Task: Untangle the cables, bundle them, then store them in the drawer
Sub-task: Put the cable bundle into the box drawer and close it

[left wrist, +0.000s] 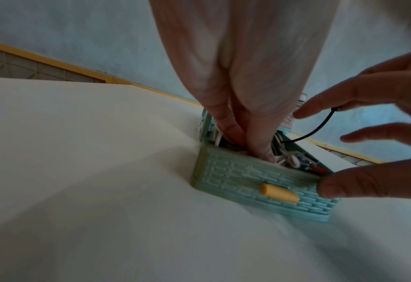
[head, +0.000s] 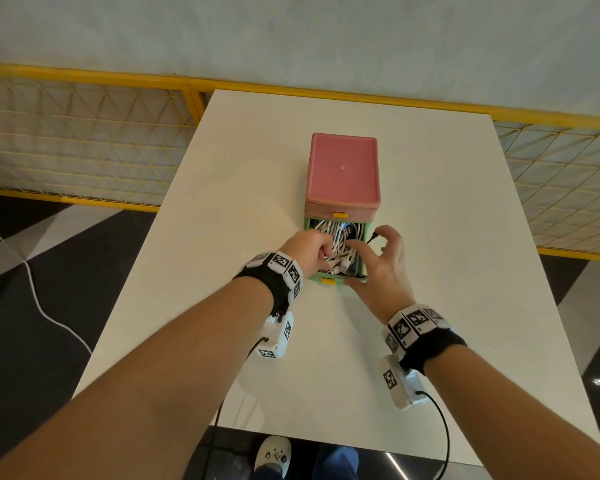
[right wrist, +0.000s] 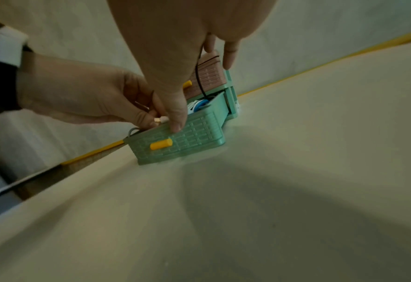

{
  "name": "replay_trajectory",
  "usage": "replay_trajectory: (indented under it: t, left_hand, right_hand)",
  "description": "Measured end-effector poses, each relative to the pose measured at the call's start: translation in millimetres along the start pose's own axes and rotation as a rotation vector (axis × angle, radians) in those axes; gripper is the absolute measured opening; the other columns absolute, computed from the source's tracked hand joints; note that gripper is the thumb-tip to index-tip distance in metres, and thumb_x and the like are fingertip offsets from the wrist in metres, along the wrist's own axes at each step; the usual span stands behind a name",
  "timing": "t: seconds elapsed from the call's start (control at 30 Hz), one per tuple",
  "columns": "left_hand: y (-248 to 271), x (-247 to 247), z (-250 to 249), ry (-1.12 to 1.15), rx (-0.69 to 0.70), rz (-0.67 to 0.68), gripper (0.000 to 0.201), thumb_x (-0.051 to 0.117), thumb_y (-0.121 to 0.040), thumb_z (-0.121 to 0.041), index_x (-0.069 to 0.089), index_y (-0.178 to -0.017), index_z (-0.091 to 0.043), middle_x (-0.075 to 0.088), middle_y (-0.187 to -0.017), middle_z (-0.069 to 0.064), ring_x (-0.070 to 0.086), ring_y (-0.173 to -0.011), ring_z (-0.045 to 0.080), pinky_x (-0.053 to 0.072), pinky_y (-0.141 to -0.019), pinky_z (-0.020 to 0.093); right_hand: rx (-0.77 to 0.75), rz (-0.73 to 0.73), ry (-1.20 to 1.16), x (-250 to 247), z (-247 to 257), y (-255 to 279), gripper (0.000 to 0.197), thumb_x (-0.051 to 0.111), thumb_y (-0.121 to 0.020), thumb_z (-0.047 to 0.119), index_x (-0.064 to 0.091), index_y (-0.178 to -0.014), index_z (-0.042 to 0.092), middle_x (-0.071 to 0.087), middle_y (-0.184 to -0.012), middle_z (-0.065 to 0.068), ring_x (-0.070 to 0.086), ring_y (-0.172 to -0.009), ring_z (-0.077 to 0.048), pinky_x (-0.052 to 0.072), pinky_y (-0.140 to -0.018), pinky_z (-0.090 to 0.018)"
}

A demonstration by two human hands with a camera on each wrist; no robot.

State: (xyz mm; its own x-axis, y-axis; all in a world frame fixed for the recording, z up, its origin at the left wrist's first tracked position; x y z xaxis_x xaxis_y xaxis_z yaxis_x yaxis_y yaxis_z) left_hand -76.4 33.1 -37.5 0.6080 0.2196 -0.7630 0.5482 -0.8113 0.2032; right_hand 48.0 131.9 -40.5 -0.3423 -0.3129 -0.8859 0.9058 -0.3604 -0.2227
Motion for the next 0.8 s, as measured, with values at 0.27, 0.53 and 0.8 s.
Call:
replay_trajectory:
  t: [0.27, 0.53, 0.8]
  left_hand:
    - [-0.7, 1.1, 1.5, 0.016, 0.017, -0.003, 0.014, 0.076, -0.076, -0.001, 0.066, -0.086, -0.003, 0.053, -0.082, 0.001, 0.051, -0.076, 0.017, 0.043, -0.071, 0.025]
    - [-2.1, 0.9, 1.2, 0.015, 0.013, -0.017, 0.011, 0.074, -0.076, 0.000, 0.067, -0.083, -0.004, 0.055, -0.079, 0.000, 0.051, -0.073, 0.016, 0.039, -0.067, 0.022]
    - [-2.0, 0.5, 2.4, 0.016, -0.017, 0.002, 0.011, 0.071, -0.077, 0.003, 0.068, -0.082, -0.007, 0.058, -0.079, 0.001, 0.055, -0.075, 0.017, 0.044, -0.072, 0.023]
  right_hand:
    - [-0.157, 0.105, 0.072, 17.5, 11.1, 9.4, 0.037, 0.071, -0.080, 0.007, 0.063, -0.116, 0.003, 0.066, -0.119, -0.012, 0.059, -0.113, -0.040, 0.050, -0.093, -0.053]
    - [-0.255, 0.098, -0.139, 8.8, 11.6, 7.0, 0.037, 0.056, -0.078, -0.016, 0.060, -0.104, 0.011, 0.058, -0.108, -0.010, 0.062, -0.093, -0.032, 0.052, -0.091, -0.044]
    - [0.154, 0.162, -0.453, 11.0, -4.1, -13.6, 0.032, 0.064, -0.085, 0.003, 0.045, -0.109, 0.011, 0.058, -0.099, -0.002, 0.066, -0.081, -0.020, 0.054, -0.075, -0.029]
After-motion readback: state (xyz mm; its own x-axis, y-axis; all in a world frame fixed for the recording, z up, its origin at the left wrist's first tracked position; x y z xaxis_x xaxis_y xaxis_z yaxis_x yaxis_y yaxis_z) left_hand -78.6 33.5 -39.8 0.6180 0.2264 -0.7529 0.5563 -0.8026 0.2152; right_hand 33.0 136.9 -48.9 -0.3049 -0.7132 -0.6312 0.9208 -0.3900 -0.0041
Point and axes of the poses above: each hand's wrist, its own y-axis away from the middle knuckle, its own x-axis out of the palm, z = x × y, the point moved 4 cm from there along -y, towards the middle knuckle
